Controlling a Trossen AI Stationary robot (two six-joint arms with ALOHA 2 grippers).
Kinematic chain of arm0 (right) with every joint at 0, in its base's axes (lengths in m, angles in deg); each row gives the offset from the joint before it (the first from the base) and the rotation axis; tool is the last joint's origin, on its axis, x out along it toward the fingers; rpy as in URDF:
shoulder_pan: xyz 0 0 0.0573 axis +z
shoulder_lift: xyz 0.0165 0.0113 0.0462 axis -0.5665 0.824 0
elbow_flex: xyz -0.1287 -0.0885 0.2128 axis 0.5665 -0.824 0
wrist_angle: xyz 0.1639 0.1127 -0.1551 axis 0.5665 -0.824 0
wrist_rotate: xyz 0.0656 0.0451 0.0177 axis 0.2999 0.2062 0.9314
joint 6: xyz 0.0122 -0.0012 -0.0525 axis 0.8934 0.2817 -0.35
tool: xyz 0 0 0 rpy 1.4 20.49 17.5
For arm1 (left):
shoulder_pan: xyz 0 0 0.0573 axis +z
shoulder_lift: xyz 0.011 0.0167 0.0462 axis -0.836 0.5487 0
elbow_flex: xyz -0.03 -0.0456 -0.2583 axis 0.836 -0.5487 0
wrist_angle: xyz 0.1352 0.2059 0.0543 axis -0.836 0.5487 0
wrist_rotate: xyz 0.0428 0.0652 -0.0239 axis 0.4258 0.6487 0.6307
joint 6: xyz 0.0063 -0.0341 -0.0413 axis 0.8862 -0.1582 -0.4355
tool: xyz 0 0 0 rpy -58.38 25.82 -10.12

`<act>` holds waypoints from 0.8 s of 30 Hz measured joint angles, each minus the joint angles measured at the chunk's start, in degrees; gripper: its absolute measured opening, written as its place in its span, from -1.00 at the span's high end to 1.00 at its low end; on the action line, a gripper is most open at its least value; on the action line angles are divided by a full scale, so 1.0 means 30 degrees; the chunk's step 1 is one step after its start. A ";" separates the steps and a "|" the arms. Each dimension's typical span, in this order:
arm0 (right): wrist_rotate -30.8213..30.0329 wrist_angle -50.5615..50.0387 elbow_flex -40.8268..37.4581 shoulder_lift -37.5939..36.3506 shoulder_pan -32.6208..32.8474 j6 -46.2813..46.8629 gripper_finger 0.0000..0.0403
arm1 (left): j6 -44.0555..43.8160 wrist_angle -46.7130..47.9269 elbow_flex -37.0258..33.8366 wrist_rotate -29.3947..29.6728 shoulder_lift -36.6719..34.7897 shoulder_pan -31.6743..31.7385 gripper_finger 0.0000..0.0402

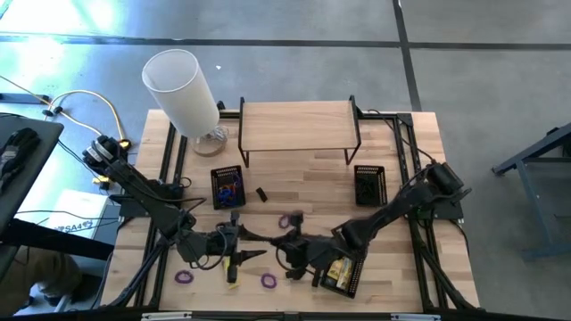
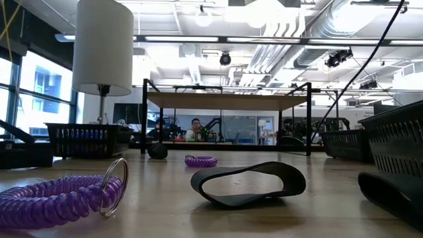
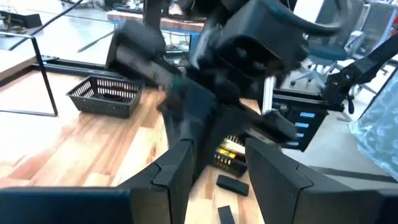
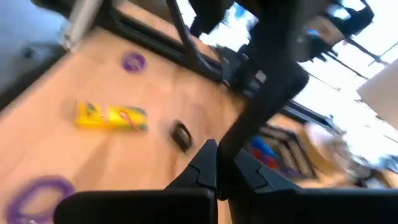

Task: Pick & Place Office Desk Supplies
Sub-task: Put the rubber band into the top right bin

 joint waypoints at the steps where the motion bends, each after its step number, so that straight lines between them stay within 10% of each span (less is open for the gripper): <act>1: -0.0395 -0.0413 0.0001 -0.0066 0.0078 0.0350 0.99 | -0.0217 -0.0015 0.0000 0.0052 0.0000 0.0000 0.28; 10: -0.3900 -0.7795 -0.0039 -0.1280 0.1384 0.6884 0.99 | -0.0718 -0.0145 0.0058 0.0052 -0.0063 -0.0241 0.28; 24: -0.3249 -2.1257 -0.0031 -0.4354 0.2488 2.2438 0.99 | -0.1064 0.0781 0.0058 -0.0427 -0.0040 -0.0313 0.28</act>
